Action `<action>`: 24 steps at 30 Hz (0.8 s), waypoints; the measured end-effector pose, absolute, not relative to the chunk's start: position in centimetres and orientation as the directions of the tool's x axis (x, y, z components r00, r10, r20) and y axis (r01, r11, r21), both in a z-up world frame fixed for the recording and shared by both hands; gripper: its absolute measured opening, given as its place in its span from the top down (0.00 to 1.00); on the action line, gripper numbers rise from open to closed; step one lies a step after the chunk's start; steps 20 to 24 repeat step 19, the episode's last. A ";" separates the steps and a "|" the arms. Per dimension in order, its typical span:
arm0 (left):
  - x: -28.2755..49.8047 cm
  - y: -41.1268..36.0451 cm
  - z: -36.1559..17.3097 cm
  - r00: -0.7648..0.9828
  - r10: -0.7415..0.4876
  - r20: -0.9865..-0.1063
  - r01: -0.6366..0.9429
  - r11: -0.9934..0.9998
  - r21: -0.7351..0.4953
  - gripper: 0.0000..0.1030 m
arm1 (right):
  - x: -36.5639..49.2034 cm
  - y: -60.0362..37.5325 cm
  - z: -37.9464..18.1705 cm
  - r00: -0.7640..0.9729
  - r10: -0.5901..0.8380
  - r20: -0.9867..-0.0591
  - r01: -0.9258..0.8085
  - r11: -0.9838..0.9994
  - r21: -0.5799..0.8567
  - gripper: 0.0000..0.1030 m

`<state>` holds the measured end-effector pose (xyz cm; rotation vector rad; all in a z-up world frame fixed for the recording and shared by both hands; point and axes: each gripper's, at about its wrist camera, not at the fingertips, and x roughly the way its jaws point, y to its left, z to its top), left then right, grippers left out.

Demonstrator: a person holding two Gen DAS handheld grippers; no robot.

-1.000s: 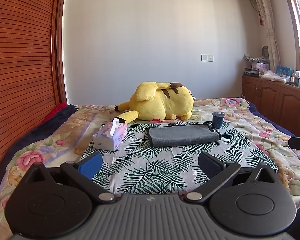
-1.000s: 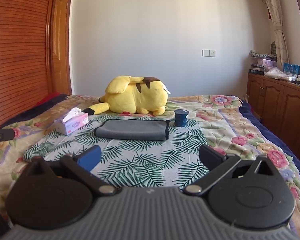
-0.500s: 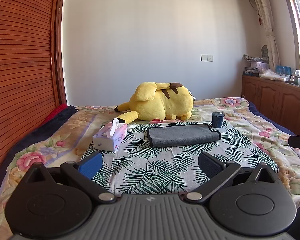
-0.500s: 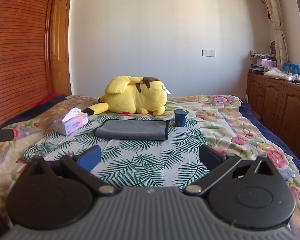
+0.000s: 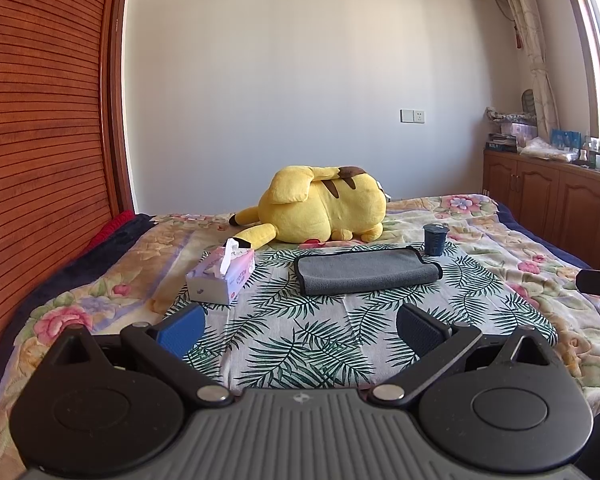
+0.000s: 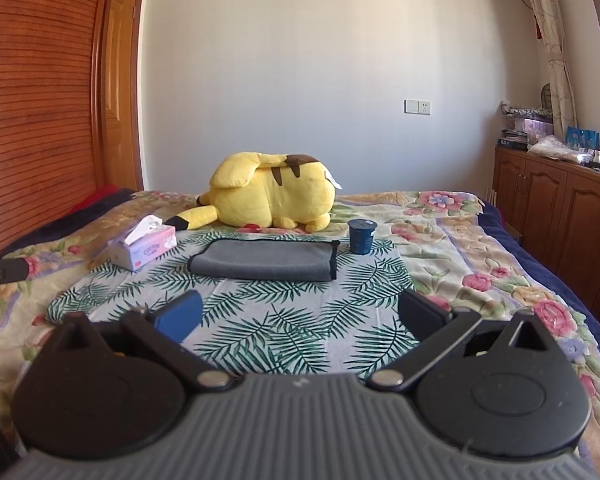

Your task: Fold towel

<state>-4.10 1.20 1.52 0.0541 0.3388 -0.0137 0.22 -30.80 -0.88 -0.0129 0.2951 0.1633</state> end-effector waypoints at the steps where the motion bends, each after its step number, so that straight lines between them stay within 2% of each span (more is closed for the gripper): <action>1: -4.1 1.2 1.5 0.943 -0.004 -0.332 0.023 0.998 0.052 0.18 | 0.2 -30.8 -0.9 0.944 0.158 -0.291 -0.162 0.987 0.011 0.00; 24: -4.1 1.2 1.6 0.945 0.003 -0.327 0.017 0.998 0.057 0.18 | 0.2 -30.8 -0.9 0.944 0.158 -0.291 -0.162 0.987 0.011 0.00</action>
